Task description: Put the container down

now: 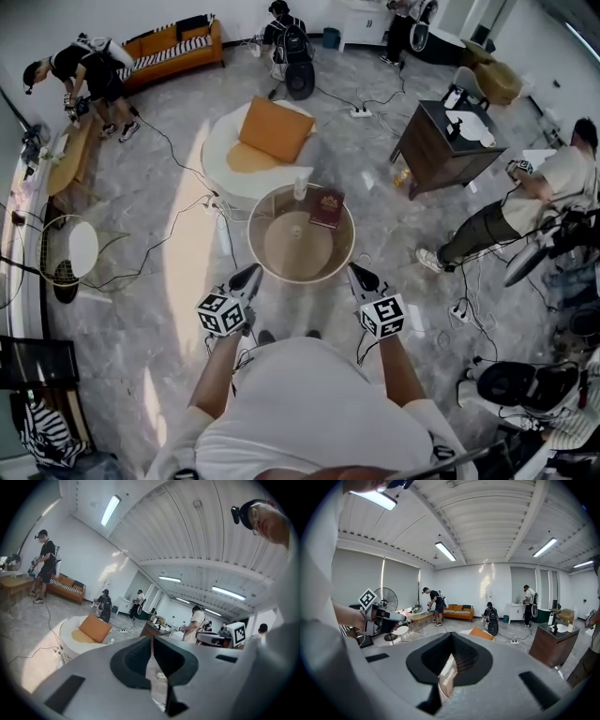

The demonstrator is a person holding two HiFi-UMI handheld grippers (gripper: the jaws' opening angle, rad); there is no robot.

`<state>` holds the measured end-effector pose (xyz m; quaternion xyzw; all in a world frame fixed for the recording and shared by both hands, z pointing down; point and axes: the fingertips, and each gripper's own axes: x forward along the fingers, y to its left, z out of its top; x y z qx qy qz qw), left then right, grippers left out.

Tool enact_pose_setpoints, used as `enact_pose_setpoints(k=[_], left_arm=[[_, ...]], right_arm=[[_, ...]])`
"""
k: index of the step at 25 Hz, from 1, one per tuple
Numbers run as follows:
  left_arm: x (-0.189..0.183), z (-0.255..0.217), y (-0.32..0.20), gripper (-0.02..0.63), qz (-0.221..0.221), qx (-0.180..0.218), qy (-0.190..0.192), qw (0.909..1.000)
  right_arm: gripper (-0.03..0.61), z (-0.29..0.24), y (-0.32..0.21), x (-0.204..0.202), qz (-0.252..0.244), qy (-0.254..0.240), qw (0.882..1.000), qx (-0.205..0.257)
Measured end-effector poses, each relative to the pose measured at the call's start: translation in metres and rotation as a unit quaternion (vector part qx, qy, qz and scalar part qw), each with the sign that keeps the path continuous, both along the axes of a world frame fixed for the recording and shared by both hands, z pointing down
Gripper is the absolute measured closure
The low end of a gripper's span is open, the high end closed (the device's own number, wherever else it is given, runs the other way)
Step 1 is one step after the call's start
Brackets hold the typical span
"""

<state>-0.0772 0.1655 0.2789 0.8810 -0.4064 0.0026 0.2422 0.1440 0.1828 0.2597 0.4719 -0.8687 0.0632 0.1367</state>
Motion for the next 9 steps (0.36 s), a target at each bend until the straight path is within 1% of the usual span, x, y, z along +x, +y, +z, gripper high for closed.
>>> enact_pose_setpoints(k=[9], left_arm=[[-0.0014,0.0014,0.0059,0.592,-0.007,-0.003,0.007,0.9999]], right_arm=[[0.58,0.0009,0.0051,0.0011,0.005,-0.004,1.0,-0.001]])
